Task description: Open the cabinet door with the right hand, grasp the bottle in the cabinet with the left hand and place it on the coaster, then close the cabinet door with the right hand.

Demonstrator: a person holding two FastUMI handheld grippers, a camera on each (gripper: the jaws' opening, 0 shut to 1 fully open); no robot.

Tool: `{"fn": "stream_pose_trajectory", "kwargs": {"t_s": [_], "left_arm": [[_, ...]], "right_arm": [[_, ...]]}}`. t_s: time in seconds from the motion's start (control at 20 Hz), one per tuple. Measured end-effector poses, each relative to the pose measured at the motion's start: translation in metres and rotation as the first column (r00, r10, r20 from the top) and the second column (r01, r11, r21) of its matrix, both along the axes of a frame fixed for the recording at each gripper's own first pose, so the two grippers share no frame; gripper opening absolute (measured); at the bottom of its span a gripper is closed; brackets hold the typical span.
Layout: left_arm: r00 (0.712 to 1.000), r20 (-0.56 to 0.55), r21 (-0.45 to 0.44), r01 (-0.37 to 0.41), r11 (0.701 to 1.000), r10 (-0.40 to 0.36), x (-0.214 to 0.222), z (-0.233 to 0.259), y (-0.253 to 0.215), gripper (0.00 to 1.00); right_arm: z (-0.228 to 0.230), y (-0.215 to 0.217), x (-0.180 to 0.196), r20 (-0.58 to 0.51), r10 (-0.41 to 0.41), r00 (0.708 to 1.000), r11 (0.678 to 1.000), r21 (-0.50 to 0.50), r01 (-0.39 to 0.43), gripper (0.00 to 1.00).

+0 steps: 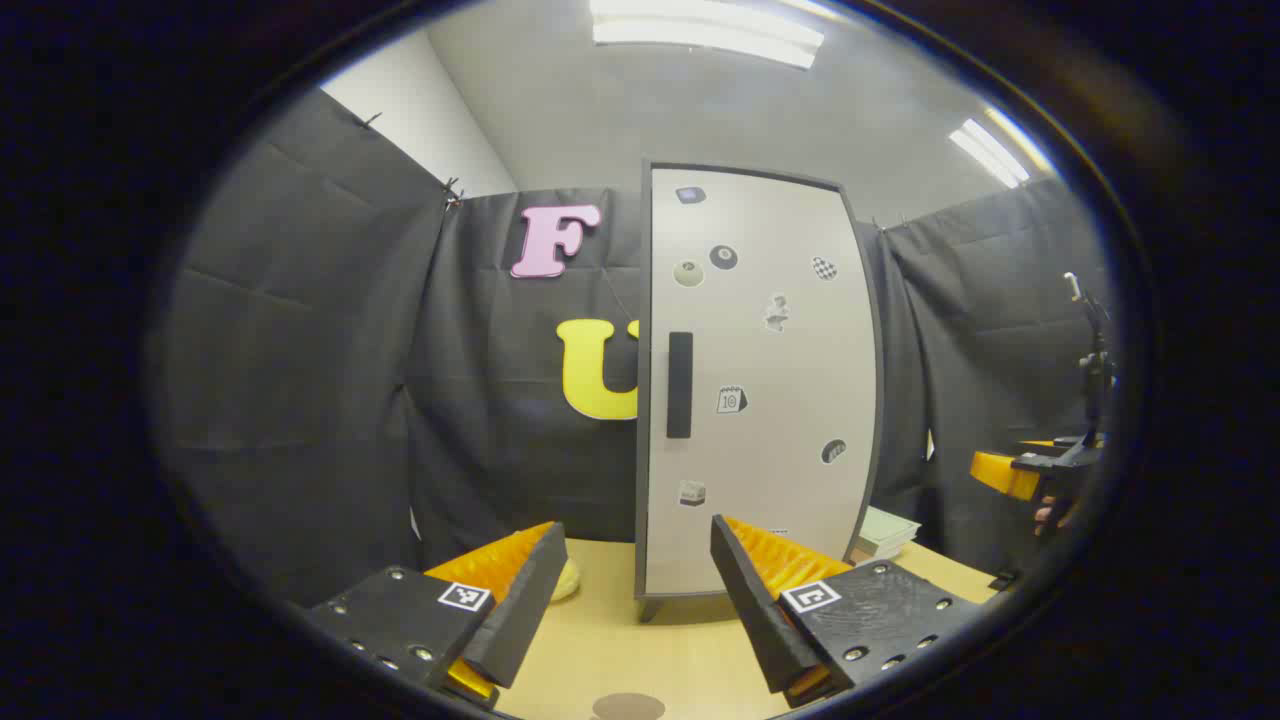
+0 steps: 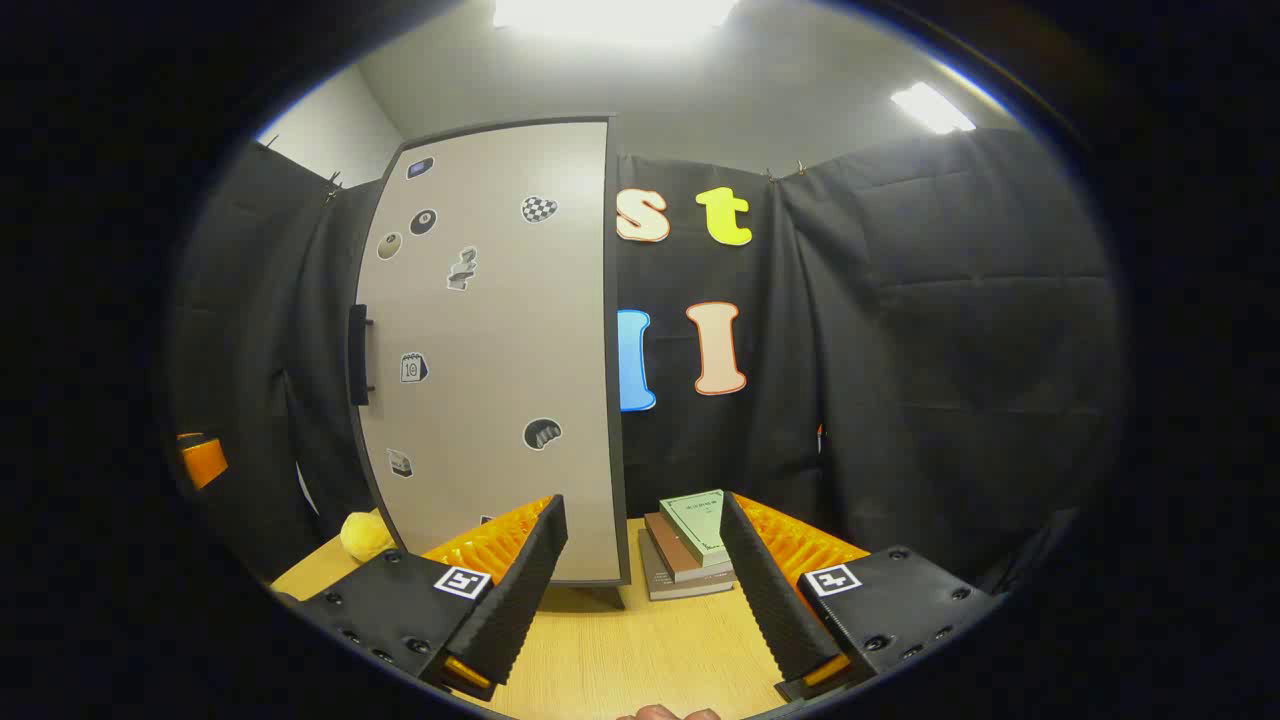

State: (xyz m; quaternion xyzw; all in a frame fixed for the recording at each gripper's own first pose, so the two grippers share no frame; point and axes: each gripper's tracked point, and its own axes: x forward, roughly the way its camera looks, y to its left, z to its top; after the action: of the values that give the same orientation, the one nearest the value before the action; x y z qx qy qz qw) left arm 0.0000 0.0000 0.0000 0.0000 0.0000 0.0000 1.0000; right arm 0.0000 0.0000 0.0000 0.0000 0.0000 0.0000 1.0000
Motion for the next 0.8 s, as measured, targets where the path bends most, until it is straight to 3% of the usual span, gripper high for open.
{"fn": "stream_pose_trajectory", "kwargs": {"t_s": [0.8], "left_arm": [[1.0,-0.01,0.004,0.008,1.0,-0.008,-0.003,-0.006,0.012,0.89]], "right_arm": [[-0.003,0.013,-0.005,-0.017,0.014,1.0,1.0,0.006,-0.014,0.98]]}}
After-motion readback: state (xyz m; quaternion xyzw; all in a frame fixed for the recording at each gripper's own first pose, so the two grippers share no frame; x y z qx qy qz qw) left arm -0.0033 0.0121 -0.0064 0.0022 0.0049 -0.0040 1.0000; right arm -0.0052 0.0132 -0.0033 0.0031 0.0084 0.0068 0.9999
